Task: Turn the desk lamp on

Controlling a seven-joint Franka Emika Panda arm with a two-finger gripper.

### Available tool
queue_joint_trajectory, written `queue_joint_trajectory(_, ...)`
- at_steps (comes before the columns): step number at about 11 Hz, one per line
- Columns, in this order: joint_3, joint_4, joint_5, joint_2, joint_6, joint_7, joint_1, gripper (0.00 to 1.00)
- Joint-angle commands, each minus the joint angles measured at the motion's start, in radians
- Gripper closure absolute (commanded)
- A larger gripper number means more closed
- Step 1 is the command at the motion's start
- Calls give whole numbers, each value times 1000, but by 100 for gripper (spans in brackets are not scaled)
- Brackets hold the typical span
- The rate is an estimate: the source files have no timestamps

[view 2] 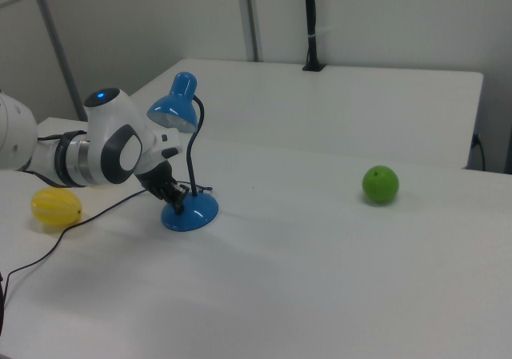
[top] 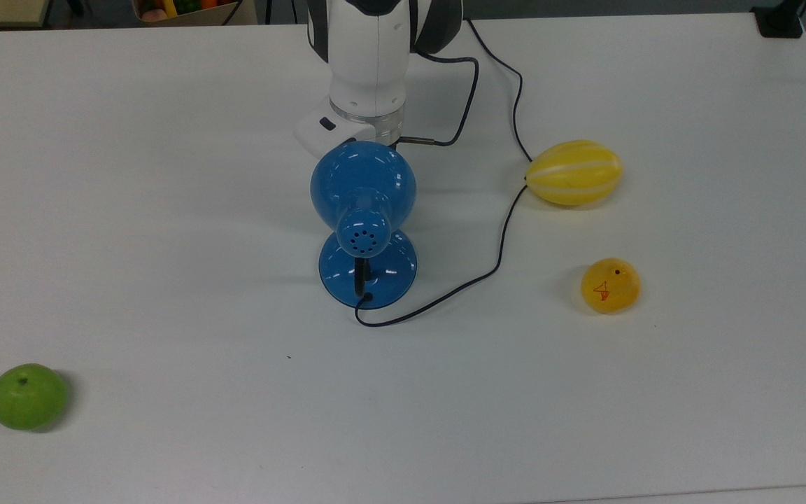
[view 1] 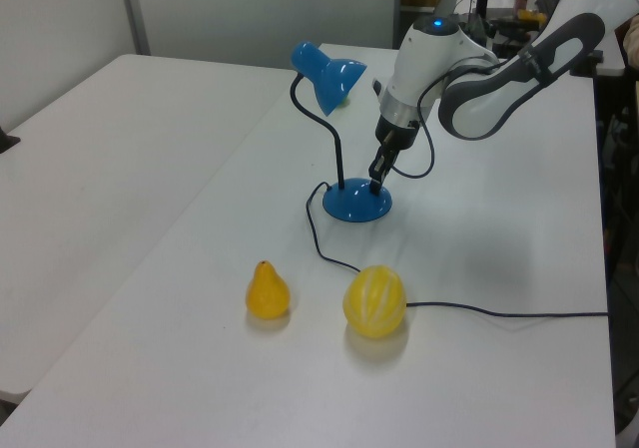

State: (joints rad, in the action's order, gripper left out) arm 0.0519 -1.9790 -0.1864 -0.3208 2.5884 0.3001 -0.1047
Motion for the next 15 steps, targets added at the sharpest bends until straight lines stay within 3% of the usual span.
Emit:
queue_joint_trajectory(1, -1, -4, -28, -27, 58, 21, 0, 100)
queue_joint_trajectory(7, -1, 8, -33, -8, 24, 19, 0, 100)
queue_joint_trajectory(15, 0, 8, -31, 212, -480, -3, -12, 100)
